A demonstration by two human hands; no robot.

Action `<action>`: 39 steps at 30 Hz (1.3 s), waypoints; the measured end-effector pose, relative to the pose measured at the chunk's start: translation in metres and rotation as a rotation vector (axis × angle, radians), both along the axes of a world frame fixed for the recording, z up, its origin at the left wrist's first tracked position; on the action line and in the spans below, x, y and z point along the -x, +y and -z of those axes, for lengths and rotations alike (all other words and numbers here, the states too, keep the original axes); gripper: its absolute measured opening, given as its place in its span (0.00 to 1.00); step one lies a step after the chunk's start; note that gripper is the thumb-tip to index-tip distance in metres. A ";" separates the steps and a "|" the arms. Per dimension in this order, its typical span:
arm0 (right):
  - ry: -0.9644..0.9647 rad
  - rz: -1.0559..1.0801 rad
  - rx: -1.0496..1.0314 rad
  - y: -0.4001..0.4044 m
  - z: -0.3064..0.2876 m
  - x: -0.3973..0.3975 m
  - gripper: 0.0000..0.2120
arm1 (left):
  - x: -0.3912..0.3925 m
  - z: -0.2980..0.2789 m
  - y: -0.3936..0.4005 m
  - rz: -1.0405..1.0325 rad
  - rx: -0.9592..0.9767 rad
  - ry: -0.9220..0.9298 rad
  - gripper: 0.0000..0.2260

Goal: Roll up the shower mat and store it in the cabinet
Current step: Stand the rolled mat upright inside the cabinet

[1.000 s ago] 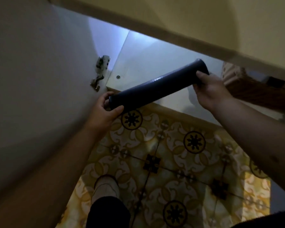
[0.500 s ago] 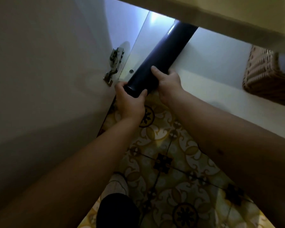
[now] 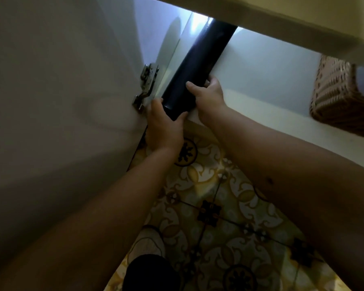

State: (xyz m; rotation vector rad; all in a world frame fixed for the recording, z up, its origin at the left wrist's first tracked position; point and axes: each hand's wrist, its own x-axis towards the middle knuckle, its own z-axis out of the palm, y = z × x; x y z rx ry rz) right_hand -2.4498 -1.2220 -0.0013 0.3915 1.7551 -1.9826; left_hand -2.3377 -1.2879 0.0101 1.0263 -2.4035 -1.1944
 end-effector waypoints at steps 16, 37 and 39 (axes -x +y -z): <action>-0.111 -0.098 0.174 -0.016 -0.002 0.034 0.22 | -0.009 -0.005 0.032 -0.021 -0.340 -0.054 0.36; 0.256 -0.524 -0.611 0.021 -0.025 0.016 0.37 | -0.003 -0.013 0.016 0.041 -0.482 -0.041 0.39; 0.321 -0.557 -0.651 0.032 -0.028 0.007 0.35 | -0.007 -0.016 0.017 0.056 -0.426 -0.060 0.39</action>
